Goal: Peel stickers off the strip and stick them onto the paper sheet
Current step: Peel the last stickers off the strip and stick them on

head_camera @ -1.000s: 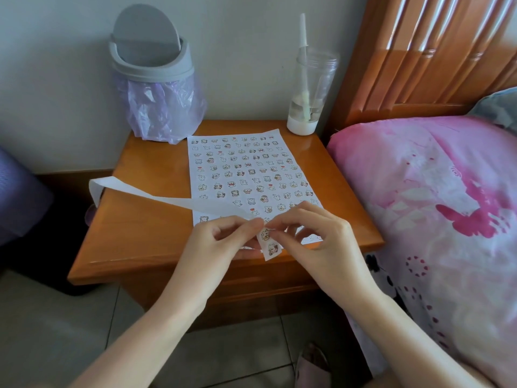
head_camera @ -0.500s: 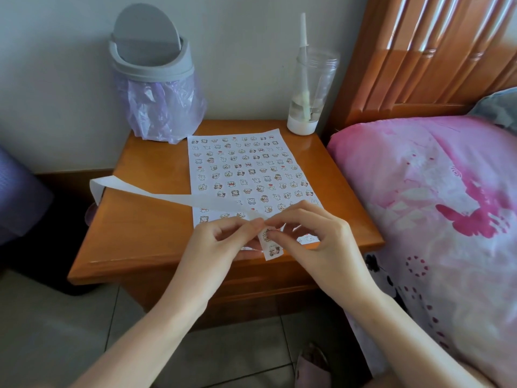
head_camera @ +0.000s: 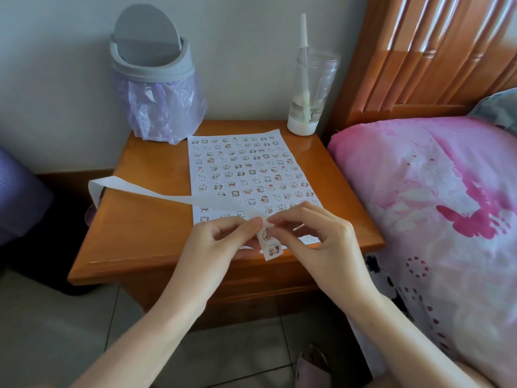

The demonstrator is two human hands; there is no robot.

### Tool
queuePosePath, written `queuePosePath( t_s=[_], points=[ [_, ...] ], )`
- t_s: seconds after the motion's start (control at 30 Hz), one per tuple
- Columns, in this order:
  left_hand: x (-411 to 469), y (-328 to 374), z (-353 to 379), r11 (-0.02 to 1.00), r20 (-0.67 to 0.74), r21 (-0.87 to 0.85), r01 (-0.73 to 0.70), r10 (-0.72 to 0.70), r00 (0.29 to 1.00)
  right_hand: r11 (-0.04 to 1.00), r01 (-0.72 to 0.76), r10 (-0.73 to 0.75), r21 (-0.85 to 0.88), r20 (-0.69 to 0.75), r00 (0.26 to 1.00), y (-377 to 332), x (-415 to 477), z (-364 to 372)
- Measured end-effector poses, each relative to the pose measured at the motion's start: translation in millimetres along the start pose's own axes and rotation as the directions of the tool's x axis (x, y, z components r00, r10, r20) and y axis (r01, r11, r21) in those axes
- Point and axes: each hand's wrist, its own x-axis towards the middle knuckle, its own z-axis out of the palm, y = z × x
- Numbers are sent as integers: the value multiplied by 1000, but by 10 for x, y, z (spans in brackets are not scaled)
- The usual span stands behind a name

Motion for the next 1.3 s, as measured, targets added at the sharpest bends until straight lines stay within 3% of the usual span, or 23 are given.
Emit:
queuePosePath(
  t_s=[0.73, 1.07, 1.3],
  points=[
    [12, -41, -8, 999, -28, 36, -2, 3, 1000, 1000, -10, 10, 6, 58, 998, -7, 15, -28],
    [25, -36, -26, 999, -10, -17, 38, -38, 999, 991, 122, -119, -57, 42, 992, -7, 1, -15],
    [25, -49, -19, 999, -13, 1, 40, -40, 999, 976, 127, -126, -176, 15, 992, 2, 5, -14]
  ],
)
